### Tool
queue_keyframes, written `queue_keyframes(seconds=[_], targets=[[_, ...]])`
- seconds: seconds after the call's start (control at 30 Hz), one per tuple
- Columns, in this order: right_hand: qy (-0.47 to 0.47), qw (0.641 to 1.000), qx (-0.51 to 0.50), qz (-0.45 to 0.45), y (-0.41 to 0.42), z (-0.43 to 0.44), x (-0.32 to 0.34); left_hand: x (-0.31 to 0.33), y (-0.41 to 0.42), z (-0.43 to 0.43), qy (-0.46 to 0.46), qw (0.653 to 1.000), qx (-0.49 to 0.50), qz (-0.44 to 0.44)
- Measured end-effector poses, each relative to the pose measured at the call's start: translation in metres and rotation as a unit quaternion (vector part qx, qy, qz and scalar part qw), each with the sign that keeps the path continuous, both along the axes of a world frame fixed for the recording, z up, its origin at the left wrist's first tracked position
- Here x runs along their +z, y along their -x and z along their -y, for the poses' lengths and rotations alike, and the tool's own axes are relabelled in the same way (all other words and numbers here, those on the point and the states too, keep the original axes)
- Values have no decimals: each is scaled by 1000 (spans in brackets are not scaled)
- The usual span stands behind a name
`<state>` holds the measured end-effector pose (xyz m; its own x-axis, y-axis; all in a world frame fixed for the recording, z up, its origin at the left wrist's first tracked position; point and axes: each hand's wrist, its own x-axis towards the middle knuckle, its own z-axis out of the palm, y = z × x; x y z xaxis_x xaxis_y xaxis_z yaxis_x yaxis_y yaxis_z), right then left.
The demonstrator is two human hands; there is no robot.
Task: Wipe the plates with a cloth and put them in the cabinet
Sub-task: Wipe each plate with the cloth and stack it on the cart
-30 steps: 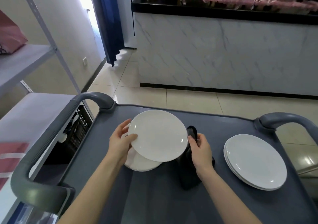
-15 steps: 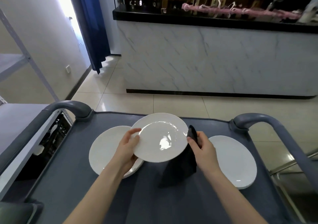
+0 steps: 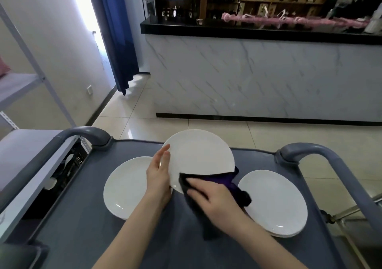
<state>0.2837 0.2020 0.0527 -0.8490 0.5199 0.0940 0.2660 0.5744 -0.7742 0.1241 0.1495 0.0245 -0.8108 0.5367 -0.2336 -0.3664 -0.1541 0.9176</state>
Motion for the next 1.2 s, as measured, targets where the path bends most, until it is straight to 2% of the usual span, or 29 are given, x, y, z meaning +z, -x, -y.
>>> queue_keyframes(seconds=[0.1, 0.17, 0.27, 0.37, 0.53, 0.63, 0.83, 0.9, 1.07, 1.2], targets=[[-122, 986, 93, 66, 6, 10, -14, 7, -2, 2, -2, 1000, 15, -18], [-194, 969, 116, 100, 11, 13, -21, 10, -1, 6, -2, 1000, 10, -4], [-235, 961, 96, 107, 27, 9, -23, 16, -2, 8, -11, 1000, 3, 5], [-260, 959, 52, 103, 47, -7, -18, 17, -7, 8, -10, 1000, -16, -21], [-265, 958, 11, 111, 70, -28, -12, 10, -13, 10, -13, 996, -58, -71], [-245, 962, 59, 108, 67, -23, -14, 9, -12, 12, -20, 997, -62, -43], [-247, 949, 169, 103, 26, -1, -36, 13, -3, 19, -12, 1000, 8, 26], [-253, 949, 150, 116, 12, -5, -43, 12, 0, 21, -7, 1000, 1, 13], [-236, 955, 9, 178, 18, -46, -42, 6, 1, 27, 21, 996, -39, -74], [-227, 963, 30, 144, 46, -51, -22, 7, -9, 25, 17, 992, -87, -92]])
